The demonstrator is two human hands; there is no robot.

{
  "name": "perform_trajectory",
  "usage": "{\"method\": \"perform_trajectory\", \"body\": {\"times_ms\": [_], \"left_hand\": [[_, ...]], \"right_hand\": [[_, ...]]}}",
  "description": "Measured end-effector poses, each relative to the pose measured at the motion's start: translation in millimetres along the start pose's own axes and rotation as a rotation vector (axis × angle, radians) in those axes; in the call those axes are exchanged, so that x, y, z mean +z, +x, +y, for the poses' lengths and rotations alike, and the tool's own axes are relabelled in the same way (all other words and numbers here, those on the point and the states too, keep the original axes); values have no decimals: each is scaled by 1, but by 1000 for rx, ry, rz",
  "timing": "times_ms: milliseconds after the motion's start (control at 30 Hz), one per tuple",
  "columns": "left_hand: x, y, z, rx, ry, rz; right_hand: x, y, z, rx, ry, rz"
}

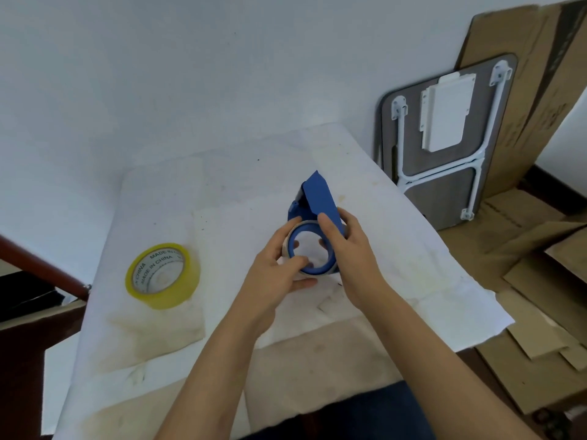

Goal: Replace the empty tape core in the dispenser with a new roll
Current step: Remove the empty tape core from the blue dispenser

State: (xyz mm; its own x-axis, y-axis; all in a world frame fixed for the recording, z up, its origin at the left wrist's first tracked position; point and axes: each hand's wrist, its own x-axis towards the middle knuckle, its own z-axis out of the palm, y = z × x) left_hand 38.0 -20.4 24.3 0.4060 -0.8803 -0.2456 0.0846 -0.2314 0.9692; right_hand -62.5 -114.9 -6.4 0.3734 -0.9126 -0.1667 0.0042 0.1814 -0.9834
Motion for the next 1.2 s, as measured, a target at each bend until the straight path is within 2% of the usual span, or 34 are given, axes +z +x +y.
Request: {"method": "perform_trajectory", "body": {"times_ms": [300, 500, 700, 833, 1033, 1200], "left_hand": [[-2, -3, 3, 12, 110, 16], [-14, -5, 10, -64, 133, 2], [-15, -6, 12, -79, 132, -13], [-22, -8, 12, -75, 186, -43], [-34, -11, 17, -47, 247, -42], [-34, -7, 17, 48, 341, 97]], "right_hand": [[-8, -2, -11, -11, -42, -74], [-37, 1, -27, -4, -152, -228], [-35, -4, -27, 160, -1, -306], [-35, -5, -27, 216, -45, -399], [-43, -3, -33, 239, -82, -427], [-38, -2, -26, 330, 33, -374]]}}
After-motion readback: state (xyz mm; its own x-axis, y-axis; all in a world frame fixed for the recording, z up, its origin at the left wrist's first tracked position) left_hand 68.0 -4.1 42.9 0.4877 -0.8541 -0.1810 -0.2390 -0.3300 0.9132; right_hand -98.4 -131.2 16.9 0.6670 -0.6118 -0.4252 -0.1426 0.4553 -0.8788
